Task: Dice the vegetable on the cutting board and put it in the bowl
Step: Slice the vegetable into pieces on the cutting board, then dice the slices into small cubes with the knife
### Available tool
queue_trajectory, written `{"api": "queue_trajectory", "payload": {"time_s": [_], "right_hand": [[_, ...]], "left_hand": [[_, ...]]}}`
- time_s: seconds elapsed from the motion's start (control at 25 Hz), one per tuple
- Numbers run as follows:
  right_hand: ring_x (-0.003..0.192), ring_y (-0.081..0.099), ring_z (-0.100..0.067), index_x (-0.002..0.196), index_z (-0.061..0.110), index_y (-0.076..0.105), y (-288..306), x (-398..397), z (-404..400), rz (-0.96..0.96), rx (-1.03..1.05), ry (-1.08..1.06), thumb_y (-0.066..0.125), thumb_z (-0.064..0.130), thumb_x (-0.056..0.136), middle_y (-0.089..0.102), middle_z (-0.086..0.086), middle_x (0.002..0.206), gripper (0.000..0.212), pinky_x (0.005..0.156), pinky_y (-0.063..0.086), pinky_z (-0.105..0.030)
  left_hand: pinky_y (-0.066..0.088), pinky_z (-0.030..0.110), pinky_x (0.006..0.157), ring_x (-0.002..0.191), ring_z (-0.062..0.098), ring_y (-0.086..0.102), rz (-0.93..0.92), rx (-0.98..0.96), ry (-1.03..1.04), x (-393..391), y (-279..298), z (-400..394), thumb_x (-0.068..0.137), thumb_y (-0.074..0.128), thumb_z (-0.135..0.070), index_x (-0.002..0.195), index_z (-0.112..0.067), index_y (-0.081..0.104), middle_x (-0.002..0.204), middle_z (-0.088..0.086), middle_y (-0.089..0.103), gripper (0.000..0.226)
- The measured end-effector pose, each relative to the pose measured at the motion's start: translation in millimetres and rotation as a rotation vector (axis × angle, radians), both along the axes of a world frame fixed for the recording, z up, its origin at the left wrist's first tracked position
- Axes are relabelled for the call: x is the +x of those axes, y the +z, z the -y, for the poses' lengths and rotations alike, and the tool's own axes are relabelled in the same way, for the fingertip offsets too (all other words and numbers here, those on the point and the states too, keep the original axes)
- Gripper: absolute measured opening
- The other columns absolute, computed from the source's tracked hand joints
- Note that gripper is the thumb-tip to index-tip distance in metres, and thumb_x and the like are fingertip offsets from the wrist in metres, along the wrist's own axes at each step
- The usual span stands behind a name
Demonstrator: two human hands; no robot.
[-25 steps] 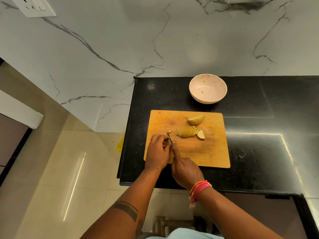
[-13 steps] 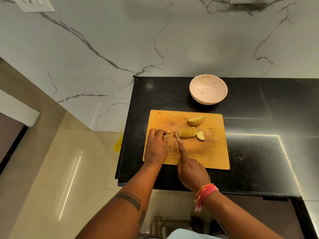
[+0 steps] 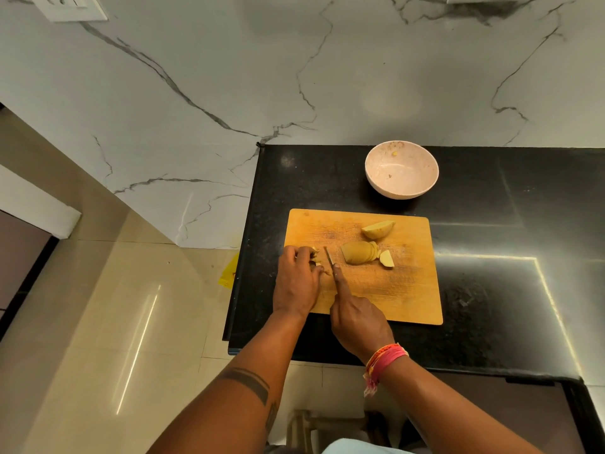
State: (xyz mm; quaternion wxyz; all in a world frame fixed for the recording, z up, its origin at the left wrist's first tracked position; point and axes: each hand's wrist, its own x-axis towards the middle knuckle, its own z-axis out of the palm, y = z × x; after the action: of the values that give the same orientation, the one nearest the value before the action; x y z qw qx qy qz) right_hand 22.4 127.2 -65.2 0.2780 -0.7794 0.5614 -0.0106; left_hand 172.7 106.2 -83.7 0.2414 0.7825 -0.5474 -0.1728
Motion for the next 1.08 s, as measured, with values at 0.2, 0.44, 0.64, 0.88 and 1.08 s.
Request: {"api": "queue_trajectory", "payload": {"time_s": [0.2,0.44,0.64,0.88,1.08], "right_hand": [[0.051,0.049,-0.017,0.161,0.029,-0.002,5.0,14.5,-5.0,0.016,0.008,0.029,0.033,0.026,0.103,0.055,0.000,0.068,0.068,0.047,0.036,-0.033],[0.054,0.056,-0.022,0.162,0.031,0.002,-2.8,-7.9,1.0,0.078,-0.018,-0.069,0.035,0.027,0.103,0.062,-0.004,0.068,0.067,0.052,0.050,-0.044],[0.054,0.055,-0.019,0.161,0.033,0.004,-1.7,-17.4,-2.1,0.091,0.001,-0.072,0.034,0.029,0.105,0.060,-0.001,0.068,0.065,0.051,0.047,-0.040],[0.051,0.053,-0.018,0.162,0.032,0.009,-0.6,-13.9,1.1,0.173,-0.060,-0.145,0.037,0.026,0.104,0.061,-0.002,0.065,0.065,0.046,0.040,-0.037],[0.052,0.054,-0.020,0.161,0.030,0.016,-1.8,-27.5,7.8,0.229,-0.121,-0.237,0.040,0.023,0.104,0.063,-0.003,0.067,0.062,0.047,0.035,-0.036]], "left_hand": [[0.055,0.027,0.090,0.110,0.013,0.056,-0.063,0.020,0.055,6.6,2.7,9.8,0.096,0.067,-0.024,0.130,-0.022,0.054,0.127,-0.001,0.043,0.036],[0.052,0.026,0.084,0.106,0.012,0.048,0.052,-0.014,-0.114,-4.1,1.2,0.5,0.092,0.069,-0.039,0.125,-0.026,0.059,0.120,-0.002,0.045,0.037],[0.054,0.030,0.082,0.103,0.015,0.049,0.159,-0.002,-0.088,-2.5,-1.2,10.7,0.099,0.061,-0.029,0.118,-0.021,0.061,0.116,0.000,0.050,0.021],[0.049,0.028,0.091,0.114,0.015,0.050,0.039,-0.022,-0.136,-18.7,16.0,26.9,0.102,0.056,-0.027,0.128,-0.022,0.061,0.125,-0.002,0.053,0.027],[0.041,0.034,0.114,0.135,0.014,0.045,-0.141,0.085,-0.167,-40.7,13.8,47.0,0.097,0.064,-0.021,0.146,-0.027,0.050,0.146,-0.006,0.048,0.051]]}}
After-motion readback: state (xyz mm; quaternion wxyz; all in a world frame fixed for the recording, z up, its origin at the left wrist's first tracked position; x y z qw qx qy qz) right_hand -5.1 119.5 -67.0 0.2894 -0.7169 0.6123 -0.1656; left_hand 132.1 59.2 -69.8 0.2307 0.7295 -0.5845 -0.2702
